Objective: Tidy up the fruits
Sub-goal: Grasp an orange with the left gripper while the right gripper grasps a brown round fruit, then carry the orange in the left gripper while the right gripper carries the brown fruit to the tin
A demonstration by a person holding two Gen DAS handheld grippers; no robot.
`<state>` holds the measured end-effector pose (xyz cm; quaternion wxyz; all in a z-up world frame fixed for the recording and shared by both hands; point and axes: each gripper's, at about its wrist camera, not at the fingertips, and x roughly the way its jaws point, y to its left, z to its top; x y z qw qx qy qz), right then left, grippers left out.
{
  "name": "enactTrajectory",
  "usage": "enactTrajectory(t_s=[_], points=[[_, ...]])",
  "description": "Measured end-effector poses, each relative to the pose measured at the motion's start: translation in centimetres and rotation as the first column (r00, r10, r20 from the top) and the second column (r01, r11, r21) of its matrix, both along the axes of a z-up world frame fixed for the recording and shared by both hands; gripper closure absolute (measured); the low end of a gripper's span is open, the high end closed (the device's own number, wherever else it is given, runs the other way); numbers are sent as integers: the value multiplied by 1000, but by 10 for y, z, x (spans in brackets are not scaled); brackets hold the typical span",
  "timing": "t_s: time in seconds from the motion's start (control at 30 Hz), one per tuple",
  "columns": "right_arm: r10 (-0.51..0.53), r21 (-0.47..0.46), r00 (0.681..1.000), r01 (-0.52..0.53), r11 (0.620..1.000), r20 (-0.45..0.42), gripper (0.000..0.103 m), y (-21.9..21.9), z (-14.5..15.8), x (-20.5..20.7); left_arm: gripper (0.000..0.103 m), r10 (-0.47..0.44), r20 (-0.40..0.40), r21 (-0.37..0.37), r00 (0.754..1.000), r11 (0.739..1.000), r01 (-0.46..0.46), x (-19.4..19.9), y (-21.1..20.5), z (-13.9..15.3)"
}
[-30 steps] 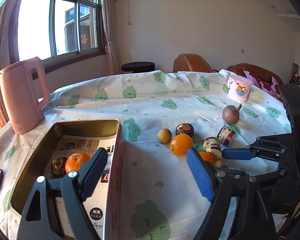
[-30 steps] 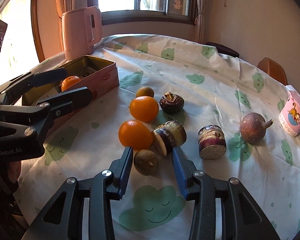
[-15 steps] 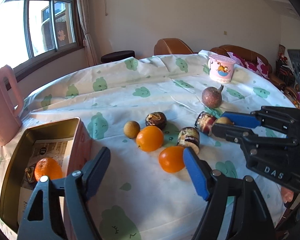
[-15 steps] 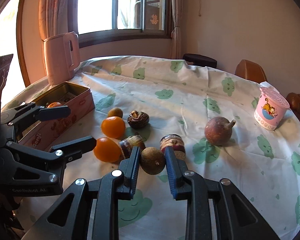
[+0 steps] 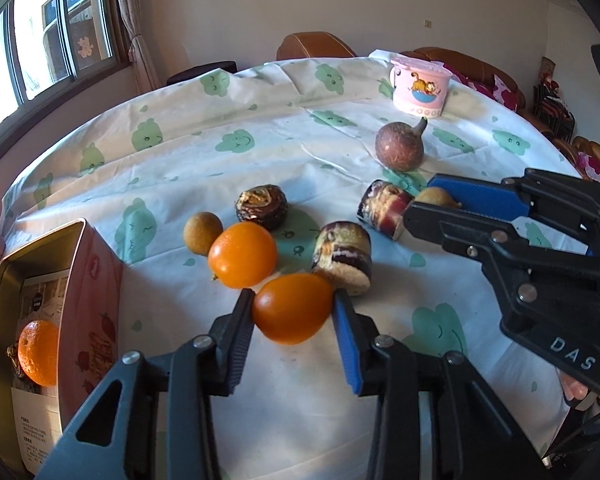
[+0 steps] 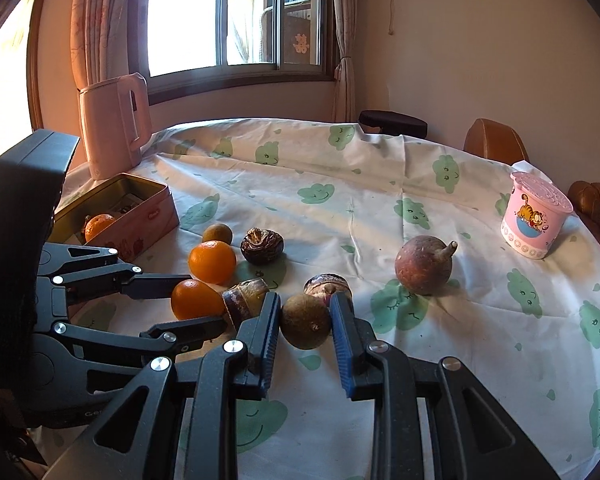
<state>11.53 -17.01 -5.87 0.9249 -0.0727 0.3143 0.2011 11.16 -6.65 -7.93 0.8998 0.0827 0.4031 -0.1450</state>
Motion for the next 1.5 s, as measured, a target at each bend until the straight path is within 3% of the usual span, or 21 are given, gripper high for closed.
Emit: enactTrajectory(t_s=[0.23,0.7,1.5], points=[[8,55,1000,-9,998,24,76,-8,5,-5,62,46,76,-58,996,997,-41,-8,13,12],[23,106,994,-34,994,109,76,-14,14,-19,62,144,237,-105,961,987,-122,-29,29,31],[16,134,980,-43,990,197,76,-19,21,-34,62,197,328,-144,924,977,-157,-47,38,40]])
